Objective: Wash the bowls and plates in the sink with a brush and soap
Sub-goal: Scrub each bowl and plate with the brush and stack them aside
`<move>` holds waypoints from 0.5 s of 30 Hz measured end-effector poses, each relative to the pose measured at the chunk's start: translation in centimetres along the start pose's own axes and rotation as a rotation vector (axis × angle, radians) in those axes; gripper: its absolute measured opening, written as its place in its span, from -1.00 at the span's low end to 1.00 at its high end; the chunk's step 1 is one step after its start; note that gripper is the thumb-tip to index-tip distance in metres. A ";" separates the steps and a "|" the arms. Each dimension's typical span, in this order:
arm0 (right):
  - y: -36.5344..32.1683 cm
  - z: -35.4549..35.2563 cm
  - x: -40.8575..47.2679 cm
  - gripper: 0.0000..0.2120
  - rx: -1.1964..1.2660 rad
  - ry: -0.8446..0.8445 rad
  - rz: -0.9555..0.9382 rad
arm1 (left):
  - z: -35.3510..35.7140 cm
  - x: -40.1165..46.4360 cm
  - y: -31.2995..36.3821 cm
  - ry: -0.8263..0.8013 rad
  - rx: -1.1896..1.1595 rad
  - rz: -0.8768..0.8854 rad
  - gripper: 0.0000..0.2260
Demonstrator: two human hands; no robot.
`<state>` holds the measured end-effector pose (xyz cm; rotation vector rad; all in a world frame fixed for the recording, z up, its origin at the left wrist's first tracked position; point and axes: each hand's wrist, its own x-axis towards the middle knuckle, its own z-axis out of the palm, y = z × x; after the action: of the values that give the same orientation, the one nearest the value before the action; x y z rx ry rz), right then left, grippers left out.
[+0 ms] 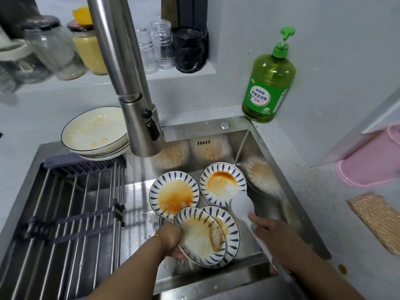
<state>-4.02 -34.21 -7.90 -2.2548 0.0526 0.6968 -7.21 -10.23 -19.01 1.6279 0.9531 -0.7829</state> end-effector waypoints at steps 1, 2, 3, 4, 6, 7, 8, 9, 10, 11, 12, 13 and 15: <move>0.0 0.2 0.0 -0.62 -0.017 -0.012 0.005 | -0.1 -0.5 0.2 0.020 -0.018 -0.012 -0.85; 0.0 0.4 0.0 -0.62 -0.032 -0.031 0.010 | -0.1 -1.1 0.5 0.031 -0.038 -0.023 -0.82; 0.0 0.6 -0.1 -0.62 -0.042 -0.053 0.013 | -0.1 -1.6 1.0 0.034 -0.050 -0.031 -0.81; 0.1 0.9 -0.1 -0.61 -0.046 -0.074 0.018 | -0.2 -2.1 1.4 0.034 -0.051 -0.028 -0.79; 0.1 1.5 -0.2 -0.62 -0.043 -0.099 0.044 | -0.5 -3.4 2.3 0.047 -0.035 0.001 -0.76; 0.1 1.7 -0.3 -0.62 -0.057 -0.118 0.048 | -0.7 -4.2 2.6 0.051 -0.023 0.013 -0.75; 0.1 2.0 -0.4 -0.63 -0.071 -0.139 0.051 | -1.0 -4.9 2.6 0.046 -0.021 0.021 -0.74; 0.2 2.3 -0.5 -0.64 -0.074 -0.153 0.053 | -1.2 -5.5 2.5 0.038 -0.029 0.026 -0.74; 0.1 2.5 -0.6 -0.64 -0.065 -0.158 0.070 | -1.4 -6.2 2.4 0.036 -0.045 0.032 -0.75; 0.0 2.7 -0.8 -0.63 -0.048 -0.161 0.090 | -1.6 -6.8 2.1 0.037 -0.070 0.044 -0.76; -0.1 2.9 -1.0 -0.63 -0.028 -0.160 0.109 | -1.7 -7.3 1.7 0.043 -0.108 0.065 -0.76; -0.2 3.1 -1.1 -0.62 -0.012 -0.166 0.120 | -1.9 -7.9 1.2 0.041 -0.156 0.096 -0.76; -0.2 3.6 -1.2 -0.61 -0.052 -0.188 0.110 | -1.9 -8.7 0.2 0.008 -0.300 0.161 -0.70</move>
<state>-6.67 -31.83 -9.13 -2.2379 0.0679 0.9755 -11.06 -10.10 -11.02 1.4251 0.8857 -0.4978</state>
